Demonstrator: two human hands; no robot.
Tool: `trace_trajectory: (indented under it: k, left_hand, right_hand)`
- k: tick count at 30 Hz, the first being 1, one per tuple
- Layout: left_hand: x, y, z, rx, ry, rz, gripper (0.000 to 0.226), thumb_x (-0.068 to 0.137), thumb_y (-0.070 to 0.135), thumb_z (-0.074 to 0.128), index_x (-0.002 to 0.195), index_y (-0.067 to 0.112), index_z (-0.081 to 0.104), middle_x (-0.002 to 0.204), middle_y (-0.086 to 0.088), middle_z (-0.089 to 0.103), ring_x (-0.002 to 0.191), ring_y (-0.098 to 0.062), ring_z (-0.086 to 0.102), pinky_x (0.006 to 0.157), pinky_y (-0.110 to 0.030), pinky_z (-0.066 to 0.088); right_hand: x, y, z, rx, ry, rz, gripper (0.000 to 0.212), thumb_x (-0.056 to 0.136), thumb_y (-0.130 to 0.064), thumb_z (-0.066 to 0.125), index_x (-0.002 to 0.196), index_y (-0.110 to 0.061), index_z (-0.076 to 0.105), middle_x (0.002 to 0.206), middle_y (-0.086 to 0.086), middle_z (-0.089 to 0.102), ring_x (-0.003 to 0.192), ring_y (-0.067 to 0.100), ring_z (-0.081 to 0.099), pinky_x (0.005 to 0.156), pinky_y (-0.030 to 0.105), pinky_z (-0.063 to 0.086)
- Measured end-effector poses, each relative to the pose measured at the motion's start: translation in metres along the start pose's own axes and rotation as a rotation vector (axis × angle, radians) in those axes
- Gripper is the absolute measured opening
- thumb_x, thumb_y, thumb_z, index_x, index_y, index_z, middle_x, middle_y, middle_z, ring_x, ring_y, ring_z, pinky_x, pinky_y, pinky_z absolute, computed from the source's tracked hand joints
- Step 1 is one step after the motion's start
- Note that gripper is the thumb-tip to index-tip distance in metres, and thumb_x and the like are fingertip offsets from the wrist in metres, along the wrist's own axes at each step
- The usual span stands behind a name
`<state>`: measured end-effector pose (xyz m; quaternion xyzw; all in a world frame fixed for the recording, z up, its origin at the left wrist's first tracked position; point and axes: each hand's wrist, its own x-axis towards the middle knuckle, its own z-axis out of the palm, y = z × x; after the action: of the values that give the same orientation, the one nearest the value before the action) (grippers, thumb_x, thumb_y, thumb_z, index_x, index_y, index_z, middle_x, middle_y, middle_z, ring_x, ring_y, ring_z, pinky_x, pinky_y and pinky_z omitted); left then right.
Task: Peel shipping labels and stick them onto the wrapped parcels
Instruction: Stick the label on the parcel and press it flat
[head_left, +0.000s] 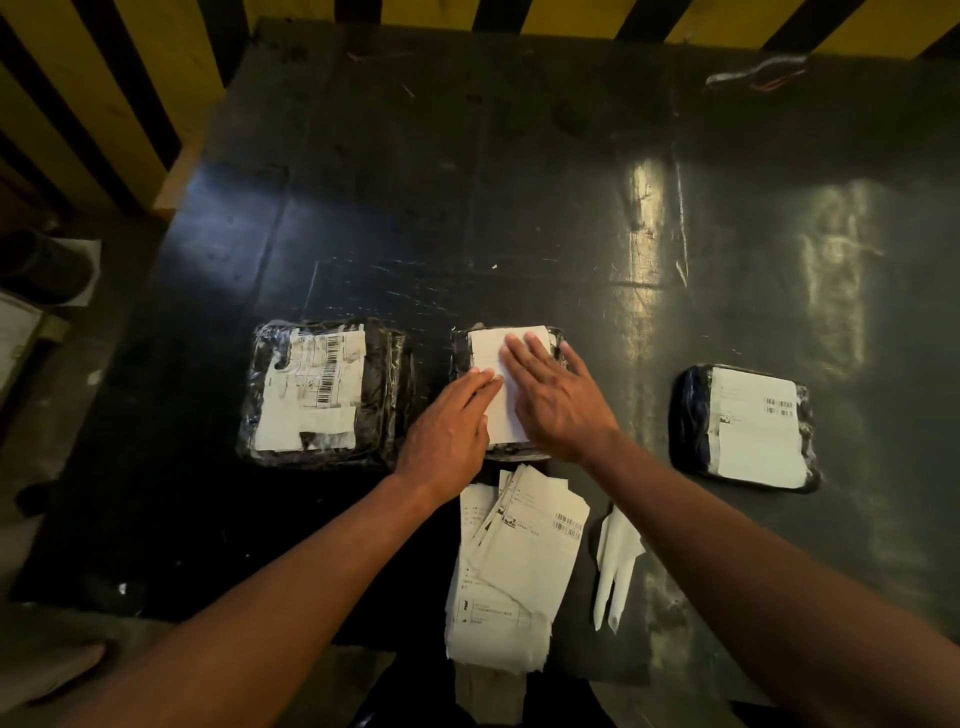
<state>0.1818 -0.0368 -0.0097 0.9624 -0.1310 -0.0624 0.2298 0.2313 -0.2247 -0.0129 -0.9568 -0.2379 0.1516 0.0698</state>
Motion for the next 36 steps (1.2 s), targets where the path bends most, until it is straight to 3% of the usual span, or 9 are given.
trace_trajectory:
  k: [6,11,15,19,22,26,28,32,36]
  left_hand:
    - [0.004,-0.004,-0.003,-0.014,-0.016,-0.009,0.055,0.105,0.019,0.051,0.158,0.020,0.037,0.163,0.004,0.033,0.151,-0.013,0.030,0.120,-0.035,0.038]
    - [0.004,-0.005,-0.005,-0.059,-0.030,-0.023,0.056,0.104,0.018,0.052,0.158,0.021,0.037,0.162,0.005,0.033,0.150,-0.012,0.029,0.120,-0.037,0.038]
    - [0.002,-0.002,-0.001,-0.073,-0.013,-0.037,0.055,0.104,0.015,0.051,0.157,0.019,0.038,0.162,0.002,0.034,0.151,-0.014,0.029,0.123,-0.036,0.034]
    - [0.003,-0.005,0.000,-0.059,-0.012,-0.022,0.055,0.103,0.016,0.051,0.157,0.020,0.038,0.162,0.003,0.036,0.150,-0.014,0.031,0.121,-0.037,0.037]
    - [0.005,-0.008,-0.001,-0.063,-0.023,-0.029,0.055,0.102,0.019,0.052,0.156,0.022,0.040,0.160,0.004,0.037,0.148,-0.013,0.033,0.117,-0.037,0.042]
    - [0.004,-0.005,-0.001,-0.078,-0.017,-0.043,0.055,0.103,0.018,0.052,0.156,0.022,0.040,0.160,0.005,0.035,0.148,-0.012,0.032,0.119,-0.035,0.038]
    - [0.003,-0.004,-0.001,-0.097,-0.024,-0.055,0.057,0.102,0.020,0.054,0.156,0.022,0.039,0.162,0.005,0.034,0.149,-0.013,0.031,0.120,-0.036,0.037]
    - [-0.002,-0.003,0.001,-0.096,-0.051,-0.054,0.062,0.101,0.031,0.057,0.158,0.025,0.035,0.166,0.005,0.029,0.153,-0.014,0.027,0.119,-0.036,0.036]
    - [-0.004,-0.006,-0.001,-0.055,-0.079,-0.043,0.064,0.101,0.037,0.056,0.160,0.029,0.031,0.167,0.010,0.025,0.153,-0.012,0.027,0.118,-0.041,0.040]
  right_hand:
    - [0.011,0.009,-0.006,-0.029,-0.031,0.057,0.068,0.107,-0.053,0.007,0.163,-0.019,-0.009,0.172,0.000,-0.010,0.159,0.018,-0.010,0.128,0.049,-0.007]
    - [0.001,0.027,-0.009,-0.003,-0.020,0.199,0.070,0.106,-0.058,0.011,0.164,-0.021,-0.006,0.172,-0.003,-0.007,0.159,0.017,-0.010,0.128,0.050,-0.008]
    - [-0.012,0.010,-0.002,-0.044,-0.017,0.016,0.061,0.108,-0.040,0.016,0.164,-0.024,-0.002,0.172,-0.003,-0.002,0.159,0.020,-0.009,0.128,0.051,-0.006]
    - [-0.022,0.004,0.004,-0.080,-0.008,0.053,0.063,0.104,-0.044,0.006,0.164,-0.028,0.001,0.171,-0.007,0.000,0.159,0.021,-0.007,0.125,0.055,-0.012]
    - [-0.031,0.016,-0.001,-0.064,0.028,0.121,0.065,0.104,-0.053,0.002,0.164,-0.030,0.010,0.170,-0.011,0.004,0.158,0.019,-0.007,0.126,0.059,-0.008]
    - [-0.038,0.021,0.000,-0.024,0.014,0.177,0.076,0.095,-0.058,-0.009,0.163,-0.029,0.008,0.170,-0.011,0.002,0.158,0.020,-0.010,0.126,0.058,-0.007]
    - [-0.037,0.012,0.002,-0.006,0.028,0.122,0.072,0.096,-0.050,-0.004,0.164,-0.027,0.007,0.171,-0.007,0.004,0.158,0.022,-0.008,0.127,0.055,-0.009]
    - [-0.045,-0.007,0.019,-0.044,0.055,-0.071,0.064,0.104,-0.027,0.035,0.164,-0.027,0.012,0.170,-0.007,0.011,0.159,0.021,0.002,0.128,0.053,-0.002]
    - [-0.066,0.004,0.024,-0.048,0.069,-0.007,0.053,0.110,-0.037,0.021,0.162,-0.031,0.020,0.167,-0.010,0.019,0.158,0.019,0.006,0.127,0.056,-0.005]
